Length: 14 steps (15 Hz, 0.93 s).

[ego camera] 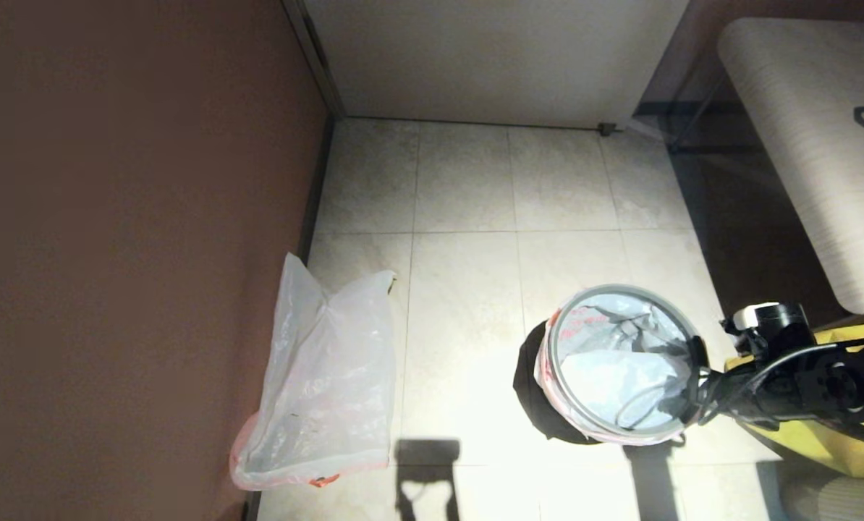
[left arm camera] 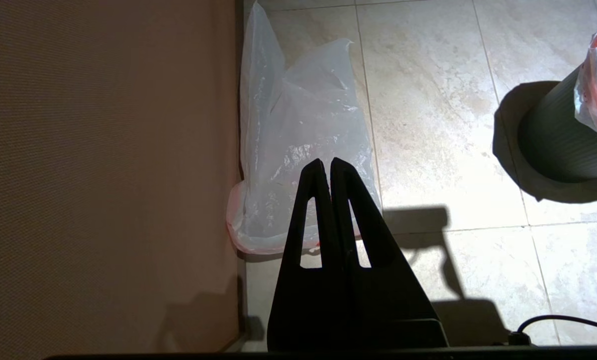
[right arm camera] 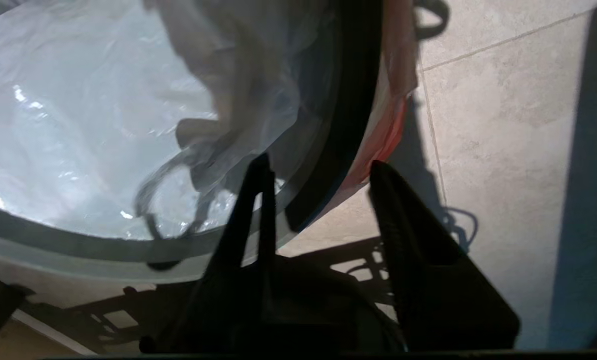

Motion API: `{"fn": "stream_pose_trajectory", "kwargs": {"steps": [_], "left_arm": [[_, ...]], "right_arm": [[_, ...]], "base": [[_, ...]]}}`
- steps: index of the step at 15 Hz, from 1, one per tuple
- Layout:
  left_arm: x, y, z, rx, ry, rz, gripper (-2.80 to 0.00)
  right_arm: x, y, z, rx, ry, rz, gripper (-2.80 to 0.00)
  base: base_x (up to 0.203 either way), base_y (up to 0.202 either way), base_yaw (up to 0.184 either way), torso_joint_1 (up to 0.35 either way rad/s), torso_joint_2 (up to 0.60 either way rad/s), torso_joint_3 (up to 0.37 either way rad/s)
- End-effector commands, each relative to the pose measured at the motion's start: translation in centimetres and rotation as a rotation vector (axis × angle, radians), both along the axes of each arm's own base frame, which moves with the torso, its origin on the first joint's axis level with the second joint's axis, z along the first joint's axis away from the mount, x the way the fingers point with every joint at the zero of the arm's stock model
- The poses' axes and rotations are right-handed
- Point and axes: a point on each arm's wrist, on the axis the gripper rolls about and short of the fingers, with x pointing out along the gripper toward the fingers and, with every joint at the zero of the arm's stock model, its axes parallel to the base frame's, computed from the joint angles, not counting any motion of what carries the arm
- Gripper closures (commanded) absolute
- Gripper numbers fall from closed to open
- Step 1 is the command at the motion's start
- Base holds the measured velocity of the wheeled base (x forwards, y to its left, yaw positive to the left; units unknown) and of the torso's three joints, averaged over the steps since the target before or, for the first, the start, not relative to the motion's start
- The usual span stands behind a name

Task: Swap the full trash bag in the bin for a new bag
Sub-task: Place the trash can ring on the floor

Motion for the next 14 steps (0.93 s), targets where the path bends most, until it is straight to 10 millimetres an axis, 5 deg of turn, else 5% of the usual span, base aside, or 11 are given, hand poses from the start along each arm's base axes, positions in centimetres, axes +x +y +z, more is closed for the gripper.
{"fn": "stream_pose_trajectory", "kwargs": {"steps": [1, 12, 13, 14], "left_arm": [[0.0, 0.0, 0.0, 0.000, -0.002, 0.000, 0.00], [0.0, 0.0, 0.0, 0.000, -0.002, 0.000, 0.00], [0.0, 0.0, 0.0, 0.000, -0.002, 0.000, 0.00], [0.0, 0.0, 0.0, 0.000, -0.002, 0.000, 0.00]], "right_arm": [[0.3, -0.9, -0.6, 0.005, 0.002, -0.030, -2.80], [0.4, -0.8, 0.4, 0.014, -0.061, -0.038, -2.80], [0.3, -0.8, 0.6, 0.015, -0.066, -0.040, 0.00], [0.2, -0.7, 0.6, 0.016, -0.067, -0.040, 0.00]], "base": [[0.000, 0.000, 0.000, 0.000, 0.00, 0.000], [0.000, 0.000, 0.000, 0.000, 0.00, 0.000], [0.000, 0.000, 0.000, 0.000, 0.00, 0.000], [0.000, 0.000, 0.000, 0.000, 0.00, 0.000]]}}
